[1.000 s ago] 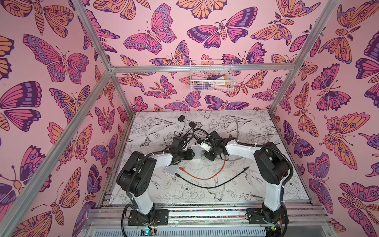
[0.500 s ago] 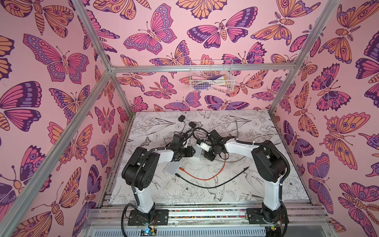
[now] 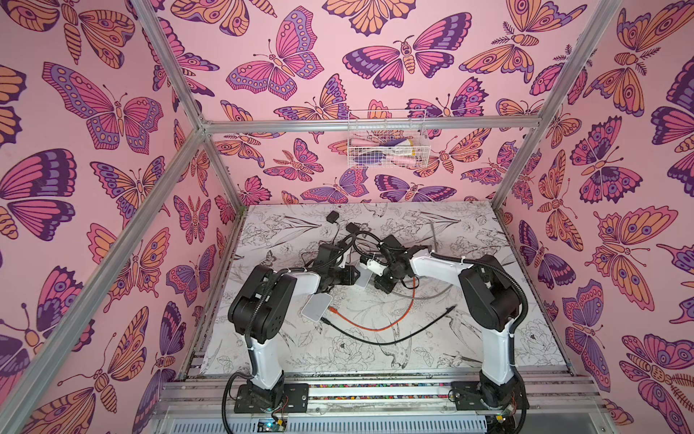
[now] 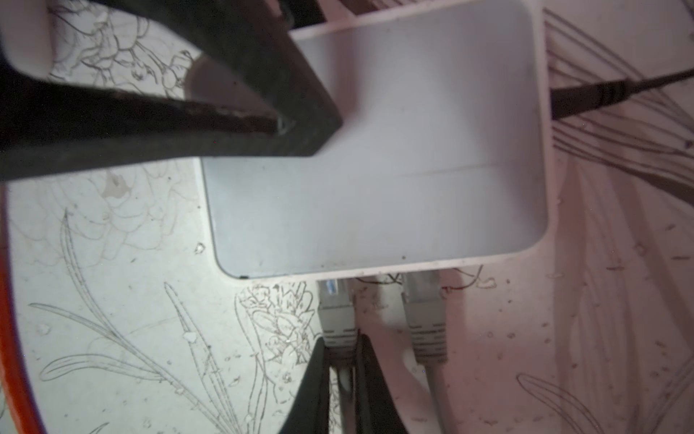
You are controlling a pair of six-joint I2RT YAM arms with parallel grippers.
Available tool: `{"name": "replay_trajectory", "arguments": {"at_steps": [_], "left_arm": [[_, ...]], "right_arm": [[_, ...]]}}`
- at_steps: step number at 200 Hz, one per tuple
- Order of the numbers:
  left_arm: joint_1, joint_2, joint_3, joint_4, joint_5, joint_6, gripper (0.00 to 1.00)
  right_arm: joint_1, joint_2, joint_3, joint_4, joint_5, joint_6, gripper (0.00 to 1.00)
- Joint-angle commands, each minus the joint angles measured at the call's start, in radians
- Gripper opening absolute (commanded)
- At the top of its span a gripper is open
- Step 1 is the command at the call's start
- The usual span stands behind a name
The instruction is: Insert the plug into the switch port
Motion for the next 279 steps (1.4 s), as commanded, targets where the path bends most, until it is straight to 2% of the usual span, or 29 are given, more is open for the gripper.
{"name": "replay_trajectory", "arguments": {"at_steps": [1, 36, 64, 108, 143, 168, 195, 234, 279], "left_arm": [[-0.088, 0.045, -0.032, -0.062, 0.154, 0.047, 0.40], [-0.099, 0.051, -0.037, -0.066, 0.167, 0.053, 0.40], [-0.078, 0.028, -0.034, -0.075, 0.159, 0.059, 0.40], [-0.013, -0.023, 0.009, -0.113, 0.130, 0.042, 0.48], [0.035, -0.082, 0.046, -0.155, 0.061, 0.017, 0.52], [0.067, -0.126, 0.042, -0.166, 0.038, 0.008, 0.54], [0.094, -0.201, 0.018, -0.183, -0.001, 0.001, 0.55], [0.111, -0.336, -0.042, -0.197, -0.042, 0.008, 0.56], [0.113, -0.546, -0.125, -0.242, -0.140, 0.033, 0.57]], "right_arm": [[0.013, 0.041, 0.086, 0.130, -0.078, -0.015, 0.02], [0.012, 0.069, 0.133, 0.126, -0.070, -0.017, 0.00], [0.012, 0.042, 0.095, 0.155, -0.049, -0.016, 0.00], [0.003, -0.010, 0.051, 0.183, 0.011, 0.010, 0.07], [-0.007, -0.036, 0.045, 0.168, 0.141, 0.017, 0.09], [-0.008, -0.060, 0.028, 0.136, 0.151, 0.002, 0.15], [-0.007, -0.100, -0.029, 0.136, 0.161, 0.005, 0.22], [-0.007, -0.161, -0.107, 0.152, 0.191, 0.017, 0.25], [-0.010, -0.326, -0.194, 0.188, 0.225, 0.057, 0.34]]}}
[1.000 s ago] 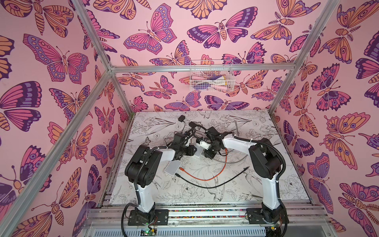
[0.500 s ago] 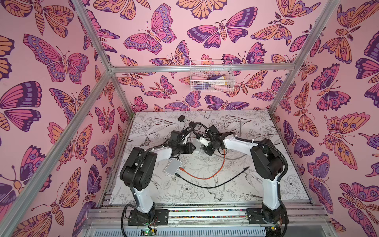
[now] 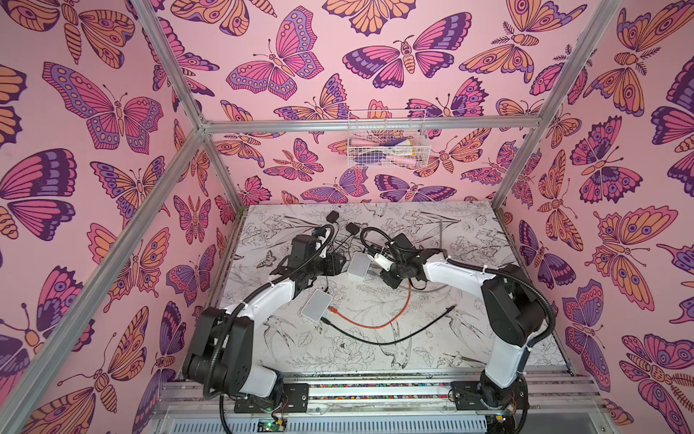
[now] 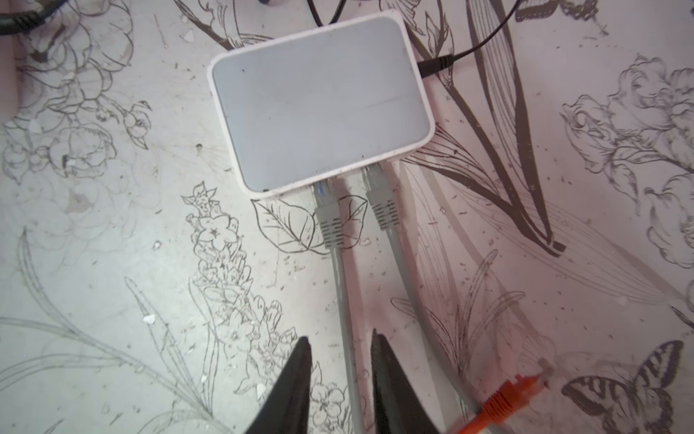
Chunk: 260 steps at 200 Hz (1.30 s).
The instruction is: Insert the plug into the switch port
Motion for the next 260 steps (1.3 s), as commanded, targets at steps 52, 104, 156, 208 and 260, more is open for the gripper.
{"name": "replay_trajectory", "arguments": {"at_steps": [52, 104, 156, 208, 260], "left_arm": [[0.005, -0.371, -0.102, -0.143, -0.296, 0.049, 0.59], [-0.012, -0.610, -0.181, -0.170, -0.562, 0.067, 0.59], [-0.051, -0.643, -0.239, -0.175, -0.833, 0.138, 0.59], [-0.090, -0.613, -0.279, -0.172, -0.980, 0.181, 0.59], [-0.097, -0.619, -0.350, -0.152, -1.056, 0.209, 0.59]], "right_arm": [[-0.010, -0.348, -0.088, 0.070, 0.166, 0.109, 0.39], [-0.054, -0.605, -0.281, 0.249, 0.393, 0.220, 0.45], [-0.109, -0.857, -0.503, 0.343, 0.615, 0.314, 0.48], [-0.114, -1.092, -0.718, 0.390, 0.842, 0.315, 0.49], [-0.118, -1.272, -0.895, 0.427, 0.948, 0.255, 0.49]]}}
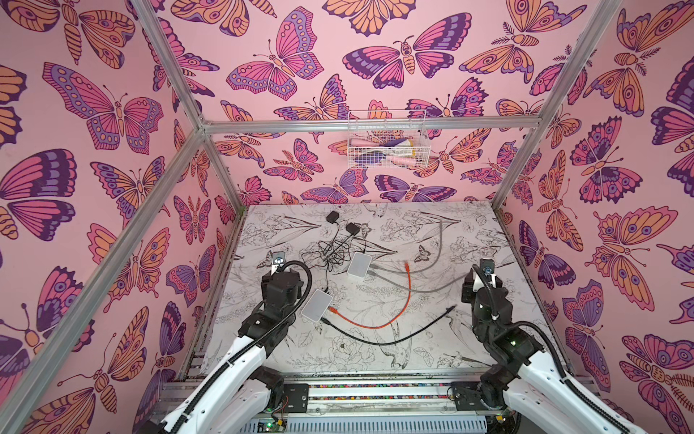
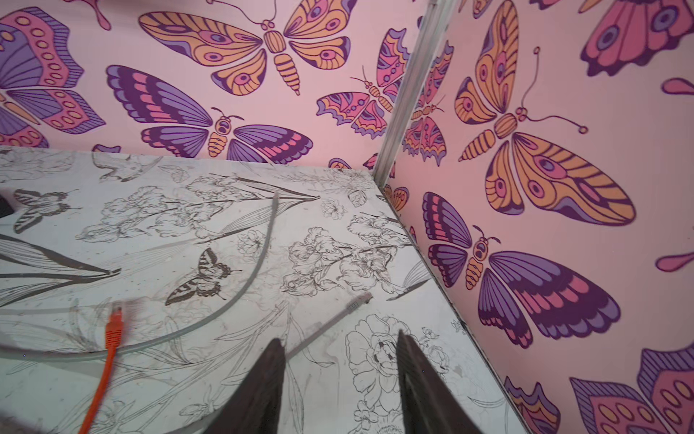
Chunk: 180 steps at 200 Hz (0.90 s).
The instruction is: Insert the plug into the switch port
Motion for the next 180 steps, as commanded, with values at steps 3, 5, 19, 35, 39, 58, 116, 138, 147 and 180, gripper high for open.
{"name": "replay_trajectory", "arguments": {"at_steps": [3, 5, 19, 35, 39, 58, 116, 138, 147, 180], "left_arm": [[-0.005, -0.007, -0.049, 0.010, -0.081, 0.030, 0.59], [-0.005, -0.007, -0.053, 0.011, -0.082, 0.031, 0.59], [-0.005, -0.009, -0.073, 0.016, -0.089, 0.029, 0.59], [-0.005, -0.007, -0.094, 0.017, -0.095, 0.021, 0.59], [-0.005, -0.007, -0.100, 0.017, -0.096, 0.019, 0.59], [-0.005, -0.003, -0.129, 0.016, -0.097, 0.008, 0.59], [-0.002, 0.018, -0.244, 0.062, -0.089, -0.023, 0.62], [0.000, 0.028, -0.256, 0.122, -0.077, 0.006, 0.62], [0.001, 0.036, -0.254, 0.123, -0.074, 0.006, 0.63], [0.013, 0.047, -0.252, 0.135, -0.068, 0.007, 0.64]], "right_arm": [[-0.006, -0.068, -0.062, 0.056, 0.093, -0.032, 0.49], [-0.006, -0.075, -0.068, 0.057, 0.095, -0.034, 0.49], [-0.006, -0.114, -0.105, 0.053, 0.095, -0.044, 0.50], [-0.006, -0.154, -0.136, 0.026, 0.095, -0.039, 0.50], [-0.006, -0.162, -0.142, 0.015, 0.096, -0.034, 0.50], [-0.006, -0.196, -0.164, -0.038, 0.098, 0.000, 0.51], [-0.006, -0.202, -0.249, 0.010, 0.060, 0.033, 0.53], [-0.006, -0.154, -0.238, 0.025, 0.072, 0.039, 0.54], [-0.006, -0.138, -0.229, 0.015, 0.072, 0.047, 0.54], [-0.006, -0.085, -0.219, 0.049, 0.083, 0.048, 0.54]]}}
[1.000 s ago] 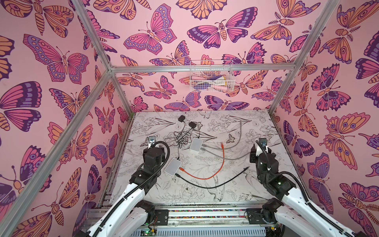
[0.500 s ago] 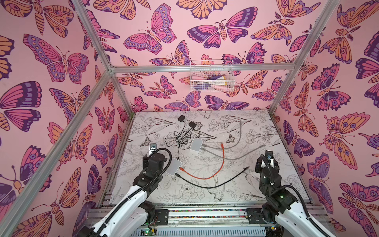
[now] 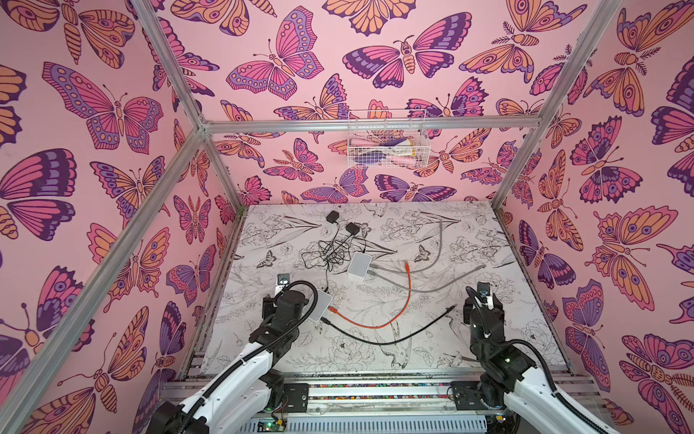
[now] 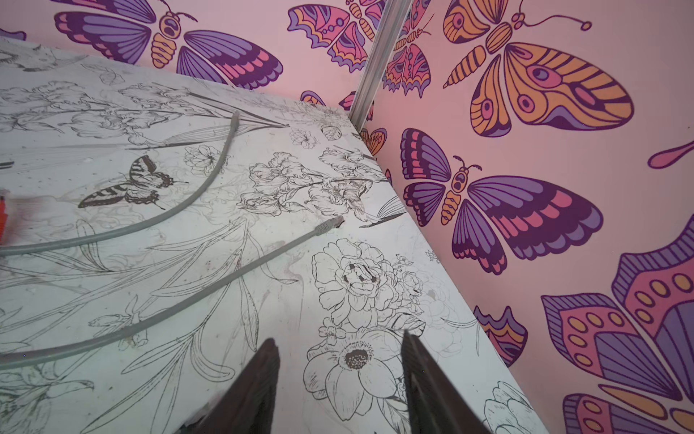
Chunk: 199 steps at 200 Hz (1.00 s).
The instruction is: Insert the plug into the switch port
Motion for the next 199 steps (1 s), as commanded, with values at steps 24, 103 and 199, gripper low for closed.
{"name": "replay_trajectory", "arguments": {"at_steps": [24, 103, 199], "left_arm": [[0.020, -0.011, -0.025, 0.084, 0.001, 0.018, 0.68], [0.057, 0.032, -0.044, 0.232, 0.024, 0.045, 0.74], [0.106, 0.216, -0.081, 0.633, 0.084, 0.155, 1.00]], "right_arm": [[-0.006, 0.056, 0.032, 0.091, 0.036, 0.028, 0.56], [-0.067, 0.288, 0.044, 0.337, -0.013, -0.009, 0.60], [-0.187, 0.617, 0.056, 0.752, -0.178, -0.079, 0.63]]}}
